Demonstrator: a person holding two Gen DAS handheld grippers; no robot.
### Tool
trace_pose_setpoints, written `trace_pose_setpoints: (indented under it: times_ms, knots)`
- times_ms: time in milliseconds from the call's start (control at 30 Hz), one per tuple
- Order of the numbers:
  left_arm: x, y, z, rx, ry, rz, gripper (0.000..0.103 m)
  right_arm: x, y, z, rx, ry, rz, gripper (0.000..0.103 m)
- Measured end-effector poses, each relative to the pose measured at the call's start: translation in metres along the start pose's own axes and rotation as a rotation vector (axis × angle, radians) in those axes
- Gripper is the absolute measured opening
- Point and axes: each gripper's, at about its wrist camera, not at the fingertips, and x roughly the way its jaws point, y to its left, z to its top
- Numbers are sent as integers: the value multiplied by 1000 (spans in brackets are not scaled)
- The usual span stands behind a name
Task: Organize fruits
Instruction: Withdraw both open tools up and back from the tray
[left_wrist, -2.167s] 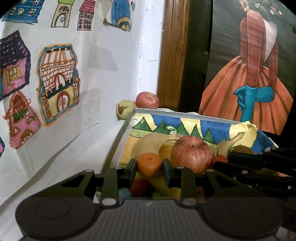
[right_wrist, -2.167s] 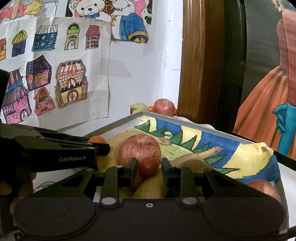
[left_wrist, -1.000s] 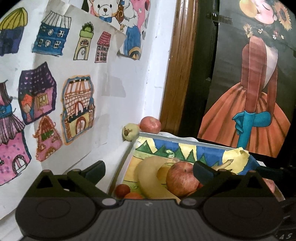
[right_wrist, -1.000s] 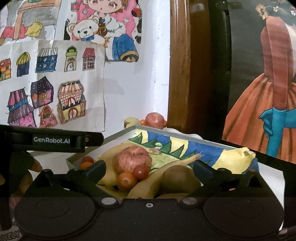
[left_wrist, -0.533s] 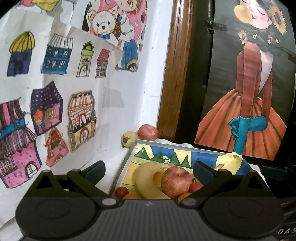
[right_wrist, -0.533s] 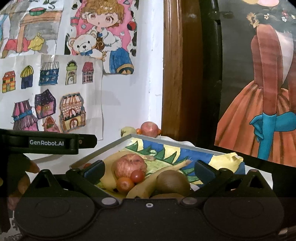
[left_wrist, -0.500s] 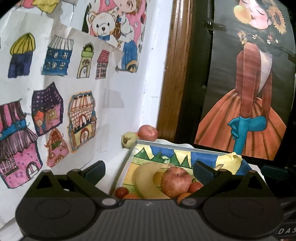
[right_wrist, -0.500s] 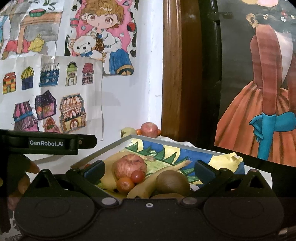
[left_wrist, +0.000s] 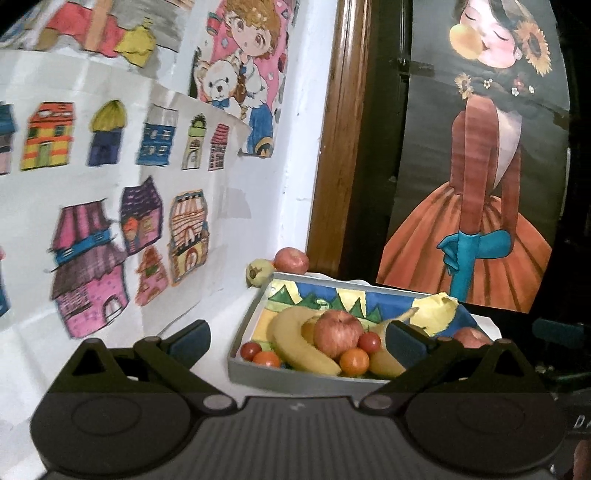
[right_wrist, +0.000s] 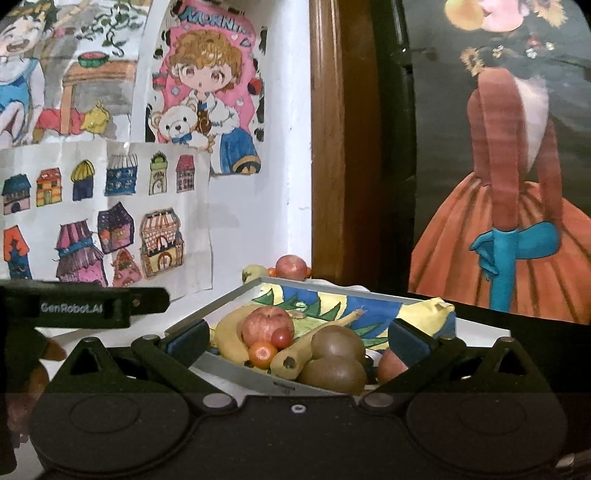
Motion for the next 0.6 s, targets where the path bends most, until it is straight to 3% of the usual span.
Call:
trace_pose_setpoints:
  times_ms: [367, 600]
  knots:
    - [-59, 12, -10, -30, -29, 4, 103, -65, 16, -7, 24, -66, -70, 102]
    - [-90, 19, -35, -27, 11, 6, 103, -98, 31, -25, 65, -49, -95, 102]
